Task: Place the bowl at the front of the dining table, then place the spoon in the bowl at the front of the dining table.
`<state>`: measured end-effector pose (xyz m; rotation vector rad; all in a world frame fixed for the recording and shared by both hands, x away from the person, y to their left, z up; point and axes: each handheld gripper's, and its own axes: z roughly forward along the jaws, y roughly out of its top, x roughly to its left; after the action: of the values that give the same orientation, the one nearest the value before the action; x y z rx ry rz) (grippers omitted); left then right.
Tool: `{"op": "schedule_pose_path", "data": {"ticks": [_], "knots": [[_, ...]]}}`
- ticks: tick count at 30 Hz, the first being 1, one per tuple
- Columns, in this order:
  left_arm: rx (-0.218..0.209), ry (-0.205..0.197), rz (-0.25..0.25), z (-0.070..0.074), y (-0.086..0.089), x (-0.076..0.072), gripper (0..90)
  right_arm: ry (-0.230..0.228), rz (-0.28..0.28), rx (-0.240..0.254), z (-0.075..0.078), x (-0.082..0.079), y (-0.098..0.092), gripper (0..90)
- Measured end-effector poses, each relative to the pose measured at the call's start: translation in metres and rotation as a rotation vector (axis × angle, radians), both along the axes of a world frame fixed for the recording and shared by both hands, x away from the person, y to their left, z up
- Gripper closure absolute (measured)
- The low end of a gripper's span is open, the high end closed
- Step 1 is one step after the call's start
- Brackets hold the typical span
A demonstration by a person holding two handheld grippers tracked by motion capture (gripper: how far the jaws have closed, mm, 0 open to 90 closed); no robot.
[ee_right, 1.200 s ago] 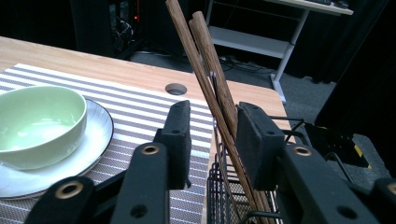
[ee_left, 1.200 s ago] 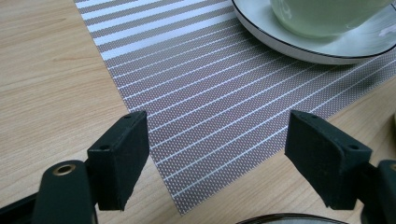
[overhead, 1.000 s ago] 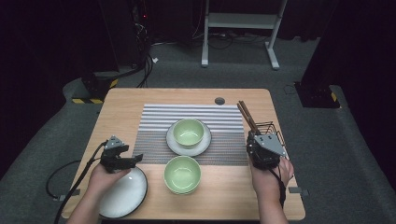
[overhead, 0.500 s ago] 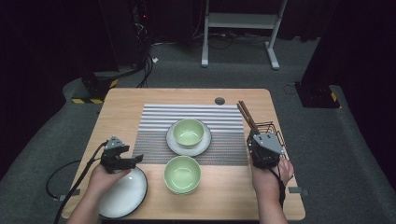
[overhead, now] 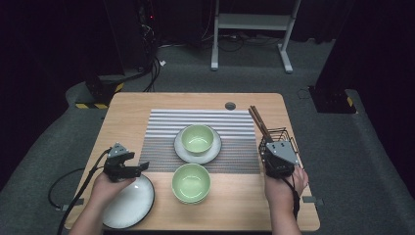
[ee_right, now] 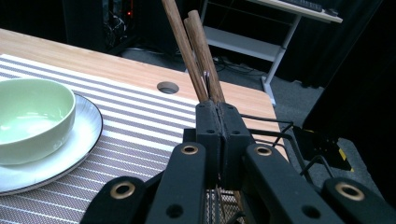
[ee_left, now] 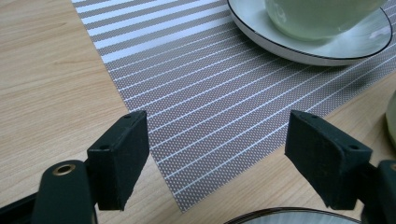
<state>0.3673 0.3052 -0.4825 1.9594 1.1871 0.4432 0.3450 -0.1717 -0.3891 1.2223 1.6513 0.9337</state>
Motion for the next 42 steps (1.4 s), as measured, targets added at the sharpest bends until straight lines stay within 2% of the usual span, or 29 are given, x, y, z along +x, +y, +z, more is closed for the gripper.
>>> {"op": "schedule_pose_path", "data": {"ticks": [5, 10, 16, 24, 28, 31, 35, 42], "knots": [[-0.005, 0.006, 0.001, -0.001, 0.001, 0.001, 24.3, -0.013, 0.002, -0.001, 0.002, -0.003, -0.002, 88.8], [0.008, -0.015, -0.015, 0.0, -0.001, -0.001, 25.1, -0.023, 0.002, 0.007, 0.003, -0.007, -0.004, 88.8], [0.011, -0.008, -0.04, -0.001, -0.004, 0.0, 26.5, -0.041, 0.005, 0.013, 0.004, -0.011, -0.007, 88.9], [0.011, -0.001, -0.043, -0.002, -0.003, 0.001, 25.3, -0.066, 0.0, 0.039, 0.01, -0.014, -0.008, 88.9], [0.034, 0.006, -0.047, -0.004, -0.004, -0.001, 25.1, -0.079, 0.003, 0.049, 0.013, -0.015, -0.007, 88.9], [0.025, 0.025, -0.04, -0.005, -0.003, -0.001, 24.9, -0.089, 0.002, 0.049, 0.016, -0.015, -0.007, 88.9], [0.013, 0.024, -0.032, -0.003, -0.002, -0.003, 23.7, -0.107, 0.006, 0.063, 0.021, -0.016, -0.007, 88.9], [0.016, 0.014, -0.032, -0.002, -0.003, -0.003, 22.8, -0.125, 0.014, 0.076, 0.025, -0.019, -0.01, 88.9]]}}
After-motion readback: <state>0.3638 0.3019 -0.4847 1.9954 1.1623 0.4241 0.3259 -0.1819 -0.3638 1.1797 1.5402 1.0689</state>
